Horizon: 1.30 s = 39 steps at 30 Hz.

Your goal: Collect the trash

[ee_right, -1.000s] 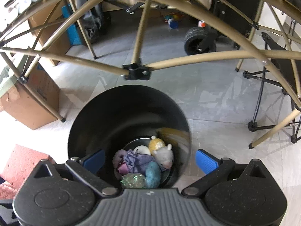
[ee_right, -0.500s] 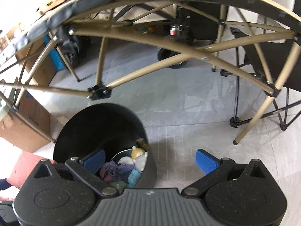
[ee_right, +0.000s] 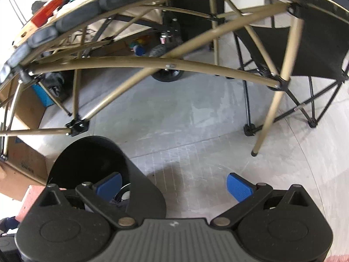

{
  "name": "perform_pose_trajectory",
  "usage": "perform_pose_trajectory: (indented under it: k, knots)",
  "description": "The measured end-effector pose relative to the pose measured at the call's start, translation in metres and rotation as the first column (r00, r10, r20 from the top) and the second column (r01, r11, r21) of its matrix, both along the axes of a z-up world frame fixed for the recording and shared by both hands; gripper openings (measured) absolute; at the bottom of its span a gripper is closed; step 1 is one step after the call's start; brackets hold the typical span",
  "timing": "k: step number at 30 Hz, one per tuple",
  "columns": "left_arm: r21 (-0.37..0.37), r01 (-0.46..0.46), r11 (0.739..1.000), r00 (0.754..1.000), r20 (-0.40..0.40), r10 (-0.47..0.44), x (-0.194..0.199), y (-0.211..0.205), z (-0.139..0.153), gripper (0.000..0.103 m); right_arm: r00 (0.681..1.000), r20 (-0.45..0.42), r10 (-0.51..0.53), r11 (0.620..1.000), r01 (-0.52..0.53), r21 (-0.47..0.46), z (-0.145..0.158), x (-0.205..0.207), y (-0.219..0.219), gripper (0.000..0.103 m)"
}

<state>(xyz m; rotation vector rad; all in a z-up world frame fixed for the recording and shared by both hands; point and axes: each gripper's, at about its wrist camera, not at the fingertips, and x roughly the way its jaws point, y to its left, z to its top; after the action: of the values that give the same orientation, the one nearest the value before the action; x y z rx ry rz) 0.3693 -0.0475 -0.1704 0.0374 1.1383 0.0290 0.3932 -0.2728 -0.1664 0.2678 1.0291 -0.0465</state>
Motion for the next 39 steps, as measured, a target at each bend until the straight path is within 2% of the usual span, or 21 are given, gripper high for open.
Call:
perform_pose_trajectory:
  k: [10,23,31,39]
  knots:
    - [-0.045,-0.005,0.999,0.998,-0.065,0.002,0.029,-0.015,-0.008,0.099,0.997,-0.016,-0.072,0.997,0.072,0.007,-0.01,0.0,-0.018,0.103]
    - [-0.059,-0.004,0.998,0.995,-0.102,-0.002,0.035,-0.02,-0.019,0.103,0.995,-0.028,-0.097,0.995,0.097,0.006,-0.015,-0.003,-0.026,0.103]
    - [-0.044,-0.004,0.999,0.998,-0.068,0.001,0.03,-0.018,-0.012,0.103,0.996,-0.008,-0.093,0.996,0.093,0.01,-0.01,-0.007,-0.023,0.103]
    - [-0.038,-0.04,0.998,0.998,0.044,0.042,0.007,0.0,0.018,0.103,0.995,0.062,-0.073,0.997,0.072,0.013,0.012,-0.024,-0.02,0.103]
